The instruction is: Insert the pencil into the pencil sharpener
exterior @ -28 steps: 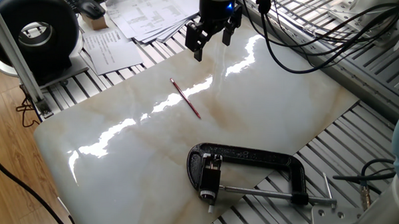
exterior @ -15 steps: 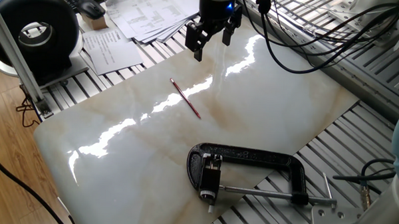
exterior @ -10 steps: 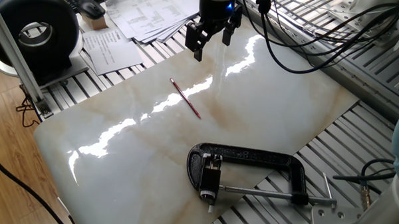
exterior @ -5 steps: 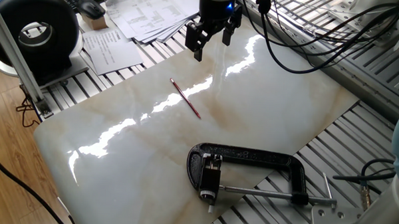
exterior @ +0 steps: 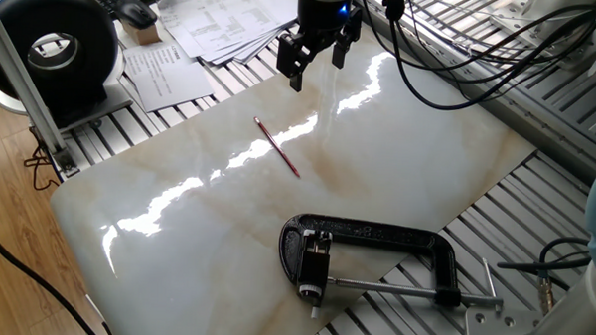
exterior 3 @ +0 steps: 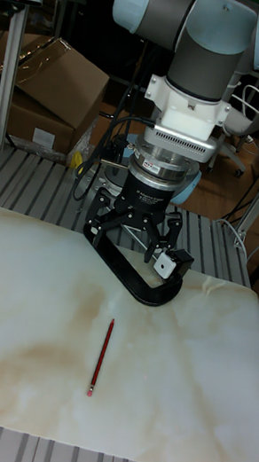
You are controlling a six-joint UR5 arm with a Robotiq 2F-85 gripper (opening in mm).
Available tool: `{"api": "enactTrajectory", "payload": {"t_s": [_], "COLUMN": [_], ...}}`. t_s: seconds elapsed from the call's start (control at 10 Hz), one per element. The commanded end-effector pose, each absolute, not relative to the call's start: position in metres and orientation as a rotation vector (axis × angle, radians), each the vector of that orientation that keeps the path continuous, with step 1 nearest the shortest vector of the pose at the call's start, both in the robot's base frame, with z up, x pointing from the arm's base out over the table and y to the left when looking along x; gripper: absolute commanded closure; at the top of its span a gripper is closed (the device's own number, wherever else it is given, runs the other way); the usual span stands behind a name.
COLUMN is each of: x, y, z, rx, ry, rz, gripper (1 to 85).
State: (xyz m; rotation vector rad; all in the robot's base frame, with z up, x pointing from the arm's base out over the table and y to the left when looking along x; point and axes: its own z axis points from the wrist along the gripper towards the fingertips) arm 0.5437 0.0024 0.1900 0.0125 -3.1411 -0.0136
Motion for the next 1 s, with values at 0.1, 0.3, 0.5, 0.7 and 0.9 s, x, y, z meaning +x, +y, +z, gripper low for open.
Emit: {"api": "enactTrajectory", "payload": {"t_s": [0.1,0.3,0.5,0.7,0.9], "x": [0.549,0.558,0.569,0.563,0.561], "y": [0.039,0.050,0.058,0.068,0.062], "z": [0.187,0.168,0.154,0.155,0.154], "rx": [0.089,0.048,0.087,0.101,0.039], "ry": [-3.161,-3.178,-3.182,-3.158,-3.152], "rz": [-0.180,-0.108,-0.136,-0.197,-0.163], "gripper": [52.7,53.0,53.3,52.7,52.7]}}
